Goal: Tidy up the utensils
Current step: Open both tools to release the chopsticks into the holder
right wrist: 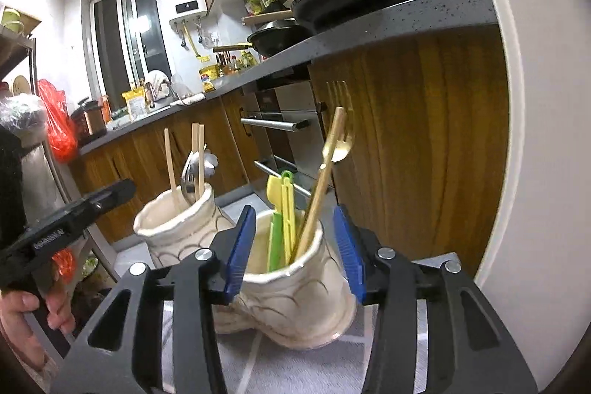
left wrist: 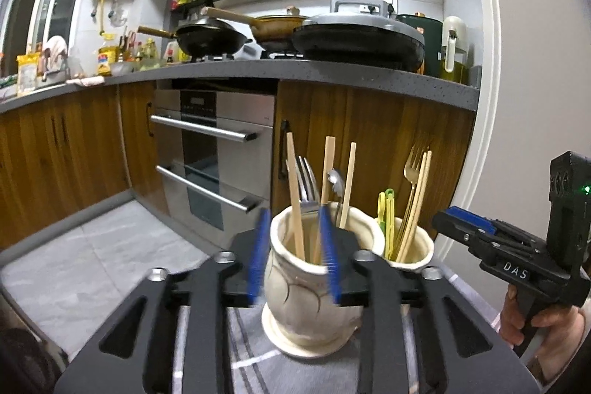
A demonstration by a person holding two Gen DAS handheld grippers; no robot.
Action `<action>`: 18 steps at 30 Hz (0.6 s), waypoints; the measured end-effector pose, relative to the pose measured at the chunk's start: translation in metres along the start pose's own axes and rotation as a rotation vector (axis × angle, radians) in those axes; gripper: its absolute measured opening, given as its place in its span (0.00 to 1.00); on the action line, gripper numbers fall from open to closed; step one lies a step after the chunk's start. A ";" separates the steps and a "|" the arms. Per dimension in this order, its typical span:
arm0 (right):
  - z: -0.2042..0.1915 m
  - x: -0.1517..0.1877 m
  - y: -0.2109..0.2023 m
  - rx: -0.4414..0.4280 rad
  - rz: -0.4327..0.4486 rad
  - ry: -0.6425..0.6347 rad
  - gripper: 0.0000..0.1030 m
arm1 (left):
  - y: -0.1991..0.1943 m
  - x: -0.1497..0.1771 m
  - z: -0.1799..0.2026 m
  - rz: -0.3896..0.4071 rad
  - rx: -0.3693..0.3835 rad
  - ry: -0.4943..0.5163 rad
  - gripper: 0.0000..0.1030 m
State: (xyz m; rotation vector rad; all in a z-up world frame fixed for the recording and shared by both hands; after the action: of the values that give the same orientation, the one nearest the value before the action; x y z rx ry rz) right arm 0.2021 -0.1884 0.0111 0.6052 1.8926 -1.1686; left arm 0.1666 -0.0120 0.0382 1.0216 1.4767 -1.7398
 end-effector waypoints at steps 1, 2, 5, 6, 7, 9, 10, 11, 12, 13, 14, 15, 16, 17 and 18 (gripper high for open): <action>0.002 0.004 -0.002 0.005 -0.015 0.000 0.54 | -0.004 0.003 0.000 0.000 -0.003 0.002 0.47; 0.003 0.008 -0.004 0.008 -0.028 -0.001 0.56 | -0.008 0.006 -0.001 0.000 -0.009 0.004 0.53; 0.007 0.030 -0.006 0.038 -0.102 -0.031 0.61 | -0.016 0.021 0.000 -0.012 -0.016 0.009 0.67; 0.009 0.037 -0.006 0.047 -0.119 -0.040 0.63 | -0.018 0.028 0.000 -0.020 -0.020 0.011 0.69; 0.010 0.046 -0.008 0.058 -0.139 -0.051 0.64 | -0.019 0.036 0.000 -0.030 -0.027 0.012 0.71; 0.011 0.064 -0.010 0.077 -0.175 -0.076 0.67 | -0.020 0.049 0.000 -0.048 -0.041 0.015 0.76; 0.011 0.070 -0.012 0.080 -0.183 -0.081 0.69 | -0.021 0.057 0.000 -0.056 -0.052 0.020 0.77; 0.010 0.075 -0.014 0.081 -0.190 -0.089 0.71 | -0.021 0.062 0.001 -0.060 -0.061 0.026 0.79; 0.010 0.077 -0.015 0.079 -0.193 -0.094 0.74 | -0.022 0.068 0.001 -0.063 -0.070 0.032 0.81; 0.008 0.080 -0.017 0.080 -0.195 -0.104 0.76 | -0.023 0.074 0.001 -0.066 -0.079 0.031 0.85; 0.006 0.082 -0.019 0.081 -0.192 -0.114 0.77 | -0.024 0.078 0.001 -0.067 -0.081 0.027 0.89; 0.004 0.082 -0.021 0.084 -0.186 -0.123 0.81 | -0.026 0.082 0.001 -0.061 -0.083 0.021 0.89; 0.000 0.081 -0.025 0.090 -0.169 -0.136 0.86 | -0.028 0.085 0.002 -0.051 -0.091 0.019 0.91; -0.004 0.079 -0.030 0.090 -0.146 -0.147 0.88 | -0.030 0.087 0.001 -0.043 -0.099 0.019 0.93; -0.008 0.076 -0.034 0.087 -0.125 -0.157 0.91 | -0.032 0.089 0.001 -0.031 -0.110 0.019 0.94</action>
State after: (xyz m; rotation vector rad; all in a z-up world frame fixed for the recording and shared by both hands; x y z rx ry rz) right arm 0.1317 -0.1977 -0.0331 0.4333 1.7736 -1.3443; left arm 0.0941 -0.0058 -0.0232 0.9651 1.5894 -1.6550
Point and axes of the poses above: each gripper's, at about its wrist camera, not at the fingertips, and y roughly the way its jaws point, z to its right, x to its underside, the point moved 9 cm from there along y, roughly the way its jaws point, and after that the axes turned 10 degrees about -z, right-handed, at the moved point
